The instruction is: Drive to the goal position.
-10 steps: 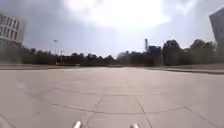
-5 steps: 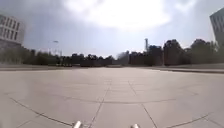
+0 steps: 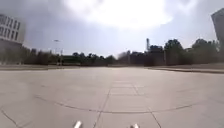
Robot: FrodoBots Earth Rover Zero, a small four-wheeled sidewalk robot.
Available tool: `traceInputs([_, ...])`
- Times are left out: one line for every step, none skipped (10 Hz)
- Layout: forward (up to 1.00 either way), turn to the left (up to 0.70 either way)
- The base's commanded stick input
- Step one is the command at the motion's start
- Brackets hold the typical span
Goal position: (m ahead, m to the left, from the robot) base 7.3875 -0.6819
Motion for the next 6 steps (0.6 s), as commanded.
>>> traceInputs([0.70, -0.01])
traceInputs([0.70, -0.01])
traceInputs([0.70, -0.01])
traceInputs([0.70, -0.01])
traceInputs([0.70, -0.01])
traceInputs([0.70, -0.01])
